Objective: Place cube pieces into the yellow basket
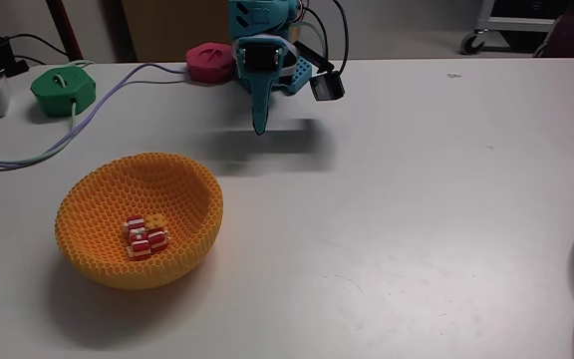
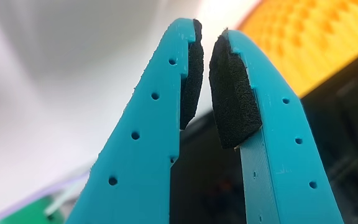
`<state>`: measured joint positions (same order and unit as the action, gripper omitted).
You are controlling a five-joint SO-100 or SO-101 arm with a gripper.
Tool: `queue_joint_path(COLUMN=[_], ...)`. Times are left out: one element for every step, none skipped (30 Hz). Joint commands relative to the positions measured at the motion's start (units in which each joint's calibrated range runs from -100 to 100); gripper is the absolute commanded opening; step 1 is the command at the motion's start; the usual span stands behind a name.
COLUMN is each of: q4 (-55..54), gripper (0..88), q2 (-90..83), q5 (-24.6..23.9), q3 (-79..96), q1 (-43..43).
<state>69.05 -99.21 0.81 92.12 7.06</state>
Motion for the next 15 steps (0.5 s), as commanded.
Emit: queue_joint_path(q4=[0.37,0.37,0.37,0.37,0.37,0.37,0.37,0.37,0.37,0.37,0.37,0.37,0.37,0.37,0.37], gripper=[0.0,0.0,0.0,0.0,0.0,0.0,0.0,0.0,0.0,0.0,0.0,0.0,0.0,0.0,0.0], q2=[-0.79,-0.79,-0.79,-0.79,-0.79,-0.79,-0.79,-0.79,-0.79,-0.79,-0.79,-0.79,-0.79,-0.79,-0.79], q5=[0.39,0.59,0.78,1.12,1.76,1.76,1.66,1.66,1.66,1.81,2.15,2.49,2.64,2.69,2.59], q3=[-0.59,-0.59,-0.59,-0.59,-0.59,-0.59,-0.59,-0.59,-0.59,-0.59,-0.59,-0.59,-0.59,-0.59,-0.59], q1=[-0.63,-0.72,-1.10,-1.37,-1.56,-1.65,-1.65,-1.65,-1.65,-1.65,-1.65,-1.65,-2.03,-2.12,-2.12])
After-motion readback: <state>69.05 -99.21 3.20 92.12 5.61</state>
